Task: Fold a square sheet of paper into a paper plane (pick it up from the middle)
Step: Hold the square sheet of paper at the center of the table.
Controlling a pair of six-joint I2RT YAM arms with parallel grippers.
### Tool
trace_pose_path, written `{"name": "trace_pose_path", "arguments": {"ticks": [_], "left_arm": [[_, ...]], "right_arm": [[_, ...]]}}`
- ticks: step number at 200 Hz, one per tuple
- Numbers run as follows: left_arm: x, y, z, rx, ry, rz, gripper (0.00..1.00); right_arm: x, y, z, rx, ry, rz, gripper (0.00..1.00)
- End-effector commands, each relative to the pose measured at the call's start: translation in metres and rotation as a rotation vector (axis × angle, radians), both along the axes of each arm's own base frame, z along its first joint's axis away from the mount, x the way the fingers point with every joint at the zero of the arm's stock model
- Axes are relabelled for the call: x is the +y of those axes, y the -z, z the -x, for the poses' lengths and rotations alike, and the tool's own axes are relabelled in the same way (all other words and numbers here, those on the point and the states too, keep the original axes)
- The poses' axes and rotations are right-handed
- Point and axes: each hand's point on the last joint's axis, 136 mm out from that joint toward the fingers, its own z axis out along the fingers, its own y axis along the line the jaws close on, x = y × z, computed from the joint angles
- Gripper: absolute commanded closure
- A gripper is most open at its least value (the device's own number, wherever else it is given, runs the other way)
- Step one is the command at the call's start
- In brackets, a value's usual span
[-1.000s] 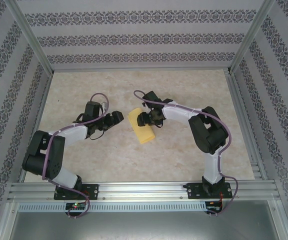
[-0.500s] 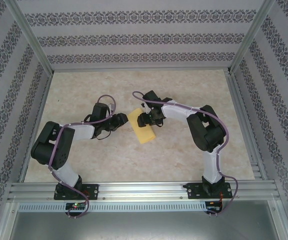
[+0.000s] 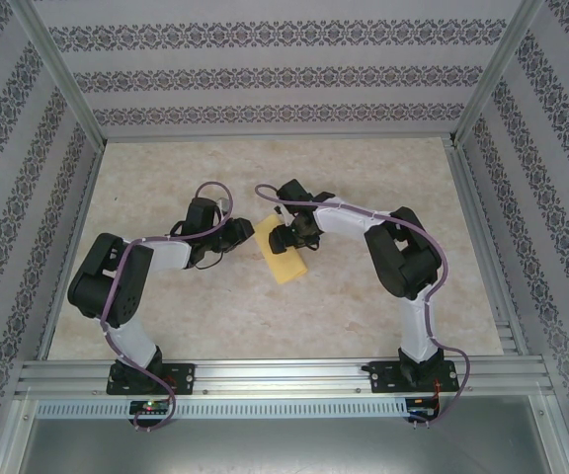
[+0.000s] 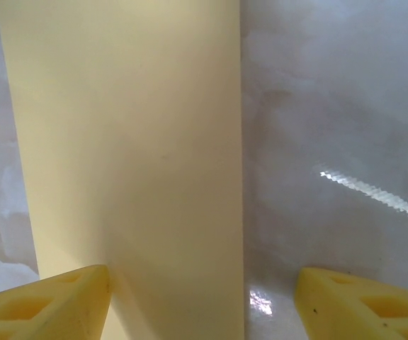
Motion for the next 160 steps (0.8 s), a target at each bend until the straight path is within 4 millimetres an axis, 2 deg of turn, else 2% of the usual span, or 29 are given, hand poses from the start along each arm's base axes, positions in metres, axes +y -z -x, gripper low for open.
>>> {"name": "trace_pose_path", "arguments": {"ticks": [1, 46, 95, 160], "left_arm": [[0.007, -0.007, -0.004, -0.050, -0.039, -0.054, 0.67], [-0.001, -0.011, -0.006, -0.062, -0.005, -0.031, 0.69], [-0.015, -0.007, -0.006, -0.048, 0.053, 0.014, 0.74], [-0.028, -0.005, -0.004, -0.042, 0.096, 0.025, 0.76]], "right_arm": [[-0.003, 0.052, 0.026, 0.117, -0.025, 0.067, 0.29], [-0.006, 0.060, 0.028, 0.129, -0.018, 0.092, 0.29], [-0.008, 0.067, 0.030, 0.142, -0.020, 0.113, 0.30], [-0.008, 0.072, 0.033, 0.170, -0.003, 0.103, 0.30]]}}
